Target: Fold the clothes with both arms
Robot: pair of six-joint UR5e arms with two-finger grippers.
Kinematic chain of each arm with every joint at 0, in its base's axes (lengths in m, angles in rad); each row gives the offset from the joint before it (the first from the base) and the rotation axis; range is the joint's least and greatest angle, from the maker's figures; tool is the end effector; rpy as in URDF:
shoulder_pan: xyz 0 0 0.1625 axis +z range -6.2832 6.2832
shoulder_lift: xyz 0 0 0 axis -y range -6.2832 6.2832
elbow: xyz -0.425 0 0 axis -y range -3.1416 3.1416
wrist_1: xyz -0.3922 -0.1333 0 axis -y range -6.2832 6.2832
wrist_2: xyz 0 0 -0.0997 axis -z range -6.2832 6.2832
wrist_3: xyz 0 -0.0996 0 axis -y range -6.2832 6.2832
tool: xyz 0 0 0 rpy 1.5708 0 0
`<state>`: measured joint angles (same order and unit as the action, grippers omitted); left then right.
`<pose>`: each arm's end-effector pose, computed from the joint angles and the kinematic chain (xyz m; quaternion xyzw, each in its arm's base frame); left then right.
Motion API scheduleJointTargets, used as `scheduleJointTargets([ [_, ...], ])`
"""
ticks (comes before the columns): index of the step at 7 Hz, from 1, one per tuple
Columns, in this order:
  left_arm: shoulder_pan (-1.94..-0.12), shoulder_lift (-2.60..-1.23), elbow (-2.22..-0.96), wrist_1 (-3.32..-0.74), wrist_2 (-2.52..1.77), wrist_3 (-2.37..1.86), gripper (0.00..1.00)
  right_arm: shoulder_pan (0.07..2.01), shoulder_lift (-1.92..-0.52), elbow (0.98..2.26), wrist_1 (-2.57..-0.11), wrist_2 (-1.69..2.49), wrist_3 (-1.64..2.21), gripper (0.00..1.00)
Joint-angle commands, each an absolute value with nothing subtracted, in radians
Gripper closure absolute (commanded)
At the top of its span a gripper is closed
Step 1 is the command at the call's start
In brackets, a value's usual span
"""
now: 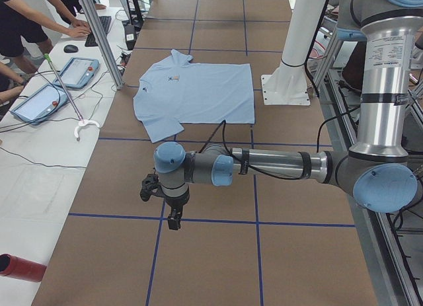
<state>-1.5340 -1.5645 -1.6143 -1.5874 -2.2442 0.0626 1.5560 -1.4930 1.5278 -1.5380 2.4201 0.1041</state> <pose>-0.0530 -0.4953 0.6453 0.0297 0.3299 0.0557 0.9419 0.0507 -0.5297 0.6315 0.0063 -0.4129 0.0267 0.9104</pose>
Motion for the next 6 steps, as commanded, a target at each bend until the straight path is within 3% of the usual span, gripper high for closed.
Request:
scheduleJointTargets([
  [1,-1.534,-1.565,-1.615,-1.588,-2.246,0.061,0.00,1.557,-1.490,1.529,-1.539,2.418,0.106,0.00],
  [6,-1.534,-1.578,-1.680,-1.594,-2.357,0.061,0.00,1.539,-1.477,1.549,-1.476,2.428,0.159,0.00],
])
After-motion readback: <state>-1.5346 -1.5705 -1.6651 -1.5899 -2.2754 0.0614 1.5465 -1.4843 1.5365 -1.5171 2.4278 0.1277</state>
